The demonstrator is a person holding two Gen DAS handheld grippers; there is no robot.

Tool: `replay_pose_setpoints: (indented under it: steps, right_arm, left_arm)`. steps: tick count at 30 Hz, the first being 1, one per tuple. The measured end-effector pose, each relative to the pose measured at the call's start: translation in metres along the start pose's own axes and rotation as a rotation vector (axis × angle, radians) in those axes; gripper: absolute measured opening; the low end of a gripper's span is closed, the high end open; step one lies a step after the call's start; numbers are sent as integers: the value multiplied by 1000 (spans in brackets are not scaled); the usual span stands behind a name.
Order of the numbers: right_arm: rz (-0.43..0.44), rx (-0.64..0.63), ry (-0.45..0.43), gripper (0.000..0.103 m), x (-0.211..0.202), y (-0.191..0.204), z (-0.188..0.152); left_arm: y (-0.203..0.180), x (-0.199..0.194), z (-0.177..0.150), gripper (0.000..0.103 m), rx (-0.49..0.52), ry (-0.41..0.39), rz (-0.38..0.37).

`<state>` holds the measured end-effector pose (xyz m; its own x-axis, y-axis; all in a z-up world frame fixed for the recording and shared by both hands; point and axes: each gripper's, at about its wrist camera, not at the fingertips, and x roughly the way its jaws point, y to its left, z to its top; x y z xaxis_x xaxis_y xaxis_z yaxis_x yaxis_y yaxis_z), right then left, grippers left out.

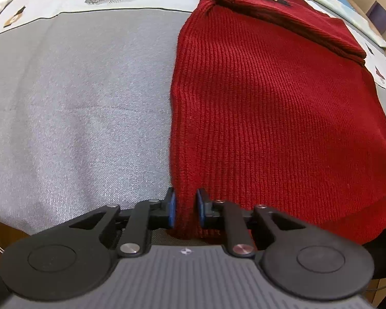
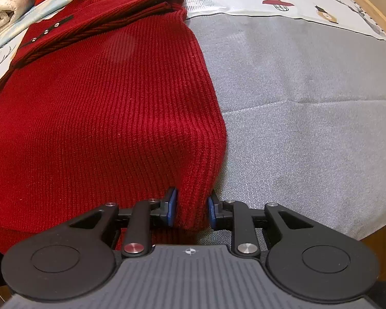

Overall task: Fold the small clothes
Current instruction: 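Pinch the sweater side edge with the left gripper while the right gripper pinches it too, then lift the gripped side edge and fold it over the sweater body with both grippers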

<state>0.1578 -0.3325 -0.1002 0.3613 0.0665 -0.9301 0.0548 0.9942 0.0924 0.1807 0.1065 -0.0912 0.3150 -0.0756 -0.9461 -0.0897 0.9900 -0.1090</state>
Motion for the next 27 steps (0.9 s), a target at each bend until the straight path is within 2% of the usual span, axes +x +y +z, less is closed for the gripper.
replay_pose_setpoints:
  steps: [5, 10, 14, 19, 24, 27]
  right_arm:
    - [30, 16, -69, 20, -16, -2, 0]
    - [110, 68, -188, 19, -49, -11, 7]
    - [163, 91, -287, 19, -83, -18, 16]
    - [261, 73, -374, 18, -129, -26, 12]
    - [303, 51, -405, 17, -162, -40, -4]
    - [373, 86, -390, 17, -185, -58, -21]
  left_arm:
    - [-4, -12, -1, 12, 13, -50, -27]
    - [-13, -42, 3, 11, 39, -128, -112]
    - [-22, -74, 7, 10, 73, -192, -170]
    - [-26, -123, -6, 9, 127, -285, -213]
    - [-16, -166, -36, 9, 150, -327, -270]
    - [-12, -188, -55, 9, 159, -332, -306]
